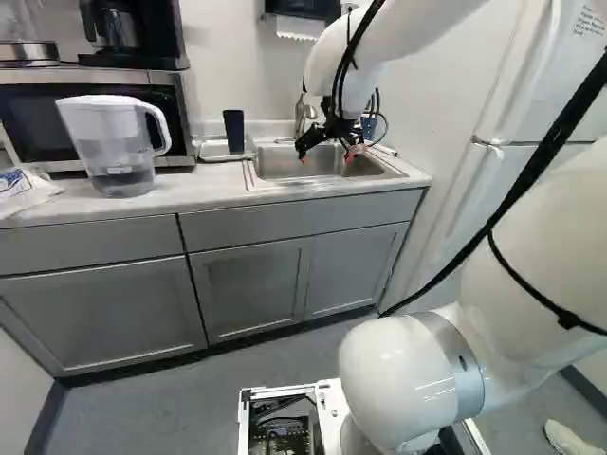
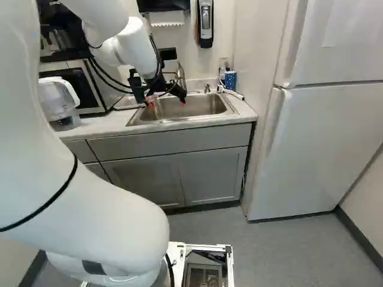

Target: Rinse the cup and place it in the tray

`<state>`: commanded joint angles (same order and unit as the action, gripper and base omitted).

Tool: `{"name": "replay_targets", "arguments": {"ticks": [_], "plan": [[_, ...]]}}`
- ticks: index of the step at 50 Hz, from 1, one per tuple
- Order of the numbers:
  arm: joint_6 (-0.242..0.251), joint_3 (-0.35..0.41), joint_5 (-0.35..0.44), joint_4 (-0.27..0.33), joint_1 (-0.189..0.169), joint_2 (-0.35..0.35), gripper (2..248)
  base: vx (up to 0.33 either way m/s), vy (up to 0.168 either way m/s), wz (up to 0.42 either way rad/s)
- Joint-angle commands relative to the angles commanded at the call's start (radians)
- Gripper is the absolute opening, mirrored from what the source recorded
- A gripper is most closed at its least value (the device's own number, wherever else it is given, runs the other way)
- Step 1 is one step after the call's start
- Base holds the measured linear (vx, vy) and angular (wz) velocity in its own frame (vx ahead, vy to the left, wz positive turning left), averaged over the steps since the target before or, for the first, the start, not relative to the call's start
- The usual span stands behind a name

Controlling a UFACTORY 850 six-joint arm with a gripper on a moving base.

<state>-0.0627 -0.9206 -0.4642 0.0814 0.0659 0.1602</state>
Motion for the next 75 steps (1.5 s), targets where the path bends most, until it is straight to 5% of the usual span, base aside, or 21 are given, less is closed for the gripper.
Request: {"name": "replay_targets", "arguments": {"ticks": [75], "plan": [[0.0,0.0,0.0,0.0,0.0,0.0,247,-0.104,0.014,0.076]]}}
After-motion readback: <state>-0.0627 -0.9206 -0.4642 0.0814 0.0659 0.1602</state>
